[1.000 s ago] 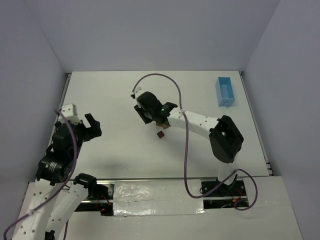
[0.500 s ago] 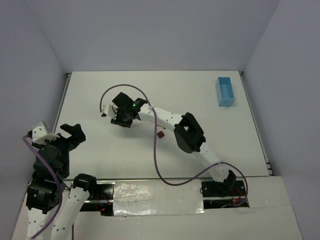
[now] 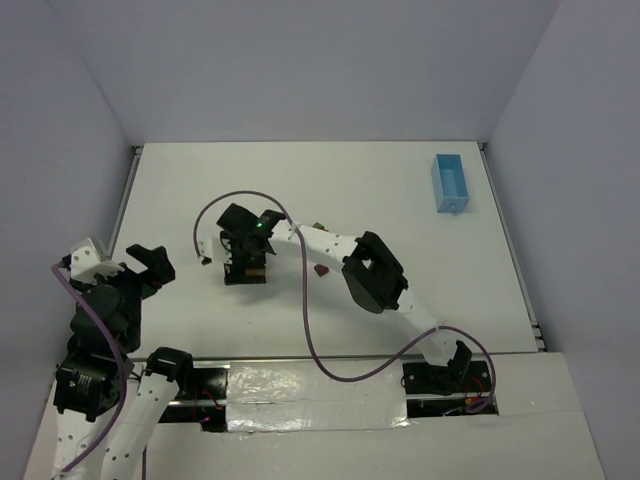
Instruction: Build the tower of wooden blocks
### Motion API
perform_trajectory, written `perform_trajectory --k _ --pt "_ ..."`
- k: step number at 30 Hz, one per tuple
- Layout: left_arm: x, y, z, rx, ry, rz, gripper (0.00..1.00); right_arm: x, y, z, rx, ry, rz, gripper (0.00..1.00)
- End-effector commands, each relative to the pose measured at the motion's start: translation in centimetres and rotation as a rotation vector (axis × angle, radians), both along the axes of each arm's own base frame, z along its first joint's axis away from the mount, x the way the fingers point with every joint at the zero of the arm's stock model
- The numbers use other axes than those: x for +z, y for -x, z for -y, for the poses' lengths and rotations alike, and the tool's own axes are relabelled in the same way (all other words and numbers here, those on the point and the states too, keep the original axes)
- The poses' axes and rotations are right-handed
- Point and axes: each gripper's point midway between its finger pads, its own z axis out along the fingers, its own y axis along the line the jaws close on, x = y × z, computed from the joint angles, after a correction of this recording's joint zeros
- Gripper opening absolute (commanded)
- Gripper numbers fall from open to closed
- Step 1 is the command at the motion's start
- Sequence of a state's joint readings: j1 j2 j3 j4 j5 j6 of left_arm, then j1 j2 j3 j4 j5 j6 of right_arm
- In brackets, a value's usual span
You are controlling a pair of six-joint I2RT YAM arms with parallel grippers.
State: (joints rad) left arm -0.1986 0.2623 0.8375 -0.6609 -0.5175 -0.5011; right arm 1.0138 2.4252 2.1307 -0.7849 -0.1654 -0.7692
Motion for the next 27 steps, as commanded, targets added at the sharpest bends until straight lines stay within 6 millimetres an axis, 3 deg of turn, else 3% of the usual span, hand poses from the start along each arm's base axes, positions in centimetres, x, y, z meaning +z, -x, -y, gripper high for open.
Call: perform_trajectory --k 1,3,4,5,6,7,8,9,10,11,12,14,18,21,27 --pt "0.9 -0.6 0.3 -0.015 -0.002 0.024 1.0 9.2 -2.7 -1.2 -0.092 -0.219 0.097 1.0" --pt "0.9 -0.6 0.3 -0.016 -0.003 0.023 0.99 12.0 -3.6 0.0 -0.255 -0.302 0.09 1.0" --pt "0.9 -0.6 0.3 -0.016 -0.002 0.025 0.99 14.1 -5.1 0.0 -0.335 -0.402 0.112 1.0" --pt "0.9 -0.6 0.4 -0.018 -0.003 0.023 0.99 17.8 -5.8 1.5 -0.442 -0.488 0.145 1.0" --pt "0.9 -0.5 0.4 -0.02 -0.003 0.027 1.0 15.7 -5.3 3.1 -0.619 -0.505 0.056 1.0" --pt "0.9 -0.6 0.4 -0.023 -0.005 0.027 1.0 16.5 -5.7 4.0 -0.708 -0.565 0.041 1.0" --pt "0.9 -0.6 0.4 -0.023 -0.004 0.03 0.99 18.3 -5.9 6.1 -0.812 -0.618 0.022 1.0" --pt "1.0 -0.6 0.6 -0.032 -0.005 0.03 1.0 15.3 -5.9 9.1 -0.96 -0.568 0.008 1.0" --pt "0.9 -0.7 0.7 -0.037 -0.007 0.025 0.99 14.6 -5.6 10.4 -1.096 -0.601 -0.072 1.0" --pt "0.9 -0.8 0.7 -0.042 -0.008 0.026 0.99 15.1 -5.8 12.6 -1.169 -0.631 -0.099 1.0" --pt "0.8 -1.0 0.9 -0.048 -0.011 0.019 0.99 11.5 -4.5 14.6 -1.221 -0.564 -0.13 1.0" --pt "0.7 -1.1 1.0 -0.054 -0.012 0.01 1.0 9.3 -3.1 16.7 -1.264 -0.542 -0.143 0.99" --pt "0.5 -1.4 1.3 -0.072 -0.018 0.0 1.0 6.3 -2.0 18.3 -1.28 -0.457 -0.121 0.89" --pt "0.2 -1.7 1.5 -0.079 -0.021 -0.015 1.0 4.8 -2.2 19.1 -1.311 -0.436 -0.083 0.8" --pt "0.0 -2.1 1.8 -0.096 -0.026 -0.029 0.99 2.5 -2.1 18.5 -1.306 -0.4 -0.109 0.66"
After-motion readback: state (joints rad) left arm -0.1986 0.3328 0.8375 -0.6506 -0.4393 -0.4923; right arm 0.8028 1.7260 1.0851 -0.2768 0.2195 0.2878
